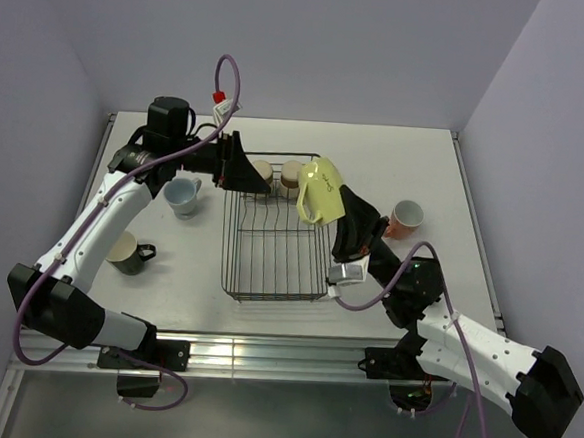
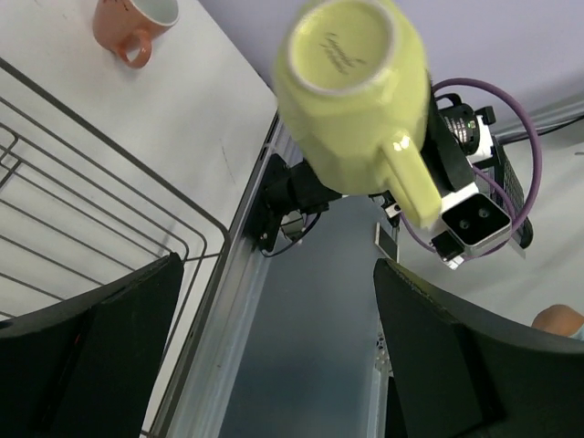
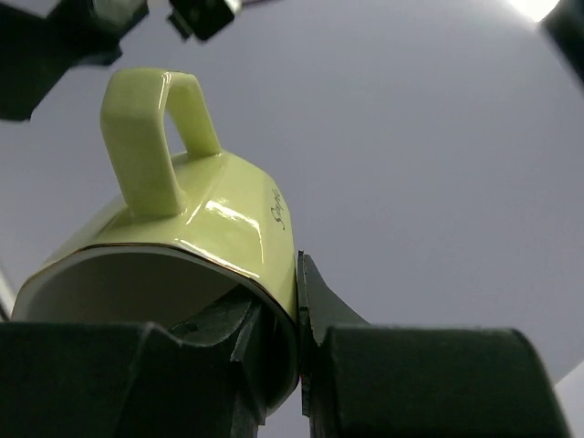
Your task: Load the cups into the dish rack
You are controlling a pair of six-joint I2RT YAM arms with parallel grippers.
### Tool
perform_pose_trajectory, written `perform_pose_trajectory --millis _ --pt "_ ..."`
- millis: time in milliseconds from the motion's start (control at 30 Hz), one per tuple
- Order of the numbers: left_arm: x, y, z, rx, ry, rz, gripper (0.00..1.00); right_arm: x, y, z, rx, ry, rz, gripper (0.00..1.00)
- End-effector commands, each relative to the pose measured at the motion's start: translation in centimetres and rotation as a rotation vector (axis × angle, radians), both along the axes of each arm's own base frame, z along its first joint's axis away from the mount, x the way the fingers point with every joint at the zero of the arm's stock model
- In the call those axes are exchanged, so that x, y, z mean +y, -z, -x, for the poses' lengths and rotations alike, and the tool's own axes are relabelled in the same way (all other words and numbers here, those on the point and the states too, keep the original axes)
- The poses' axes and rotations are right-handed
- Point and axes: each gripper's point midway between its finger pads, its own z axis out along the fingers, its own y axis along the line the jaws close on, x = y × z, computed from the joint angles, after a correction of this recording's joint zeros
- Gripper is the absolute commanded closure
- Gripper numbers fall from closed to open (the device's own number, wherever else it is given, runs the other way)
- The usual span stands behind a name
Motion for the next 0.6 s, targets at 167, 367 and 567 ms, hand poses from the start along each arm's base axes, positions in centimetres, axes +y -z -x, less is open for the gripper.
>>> perform_pose_trajectory --millis 167,367,567 --pt "-0.2 -2.0 2.8 -0.055 0.163 0.044 0.09 -1.2 -5.0 6.9 -0.431 -0.045 -0.047 1.0" --pt "-1.0 -1.9 4.7 -0.046 0.204 0.024 0.16 -0.4 -4.0 7.1 -0.492 -0.031 0.005 1.0" --pt "-2.0 0.1 5.7 0.019 0.187 -0.019 0.23 0.3 -3.8 6.3 -0.533 0.017 0.004 1.0"
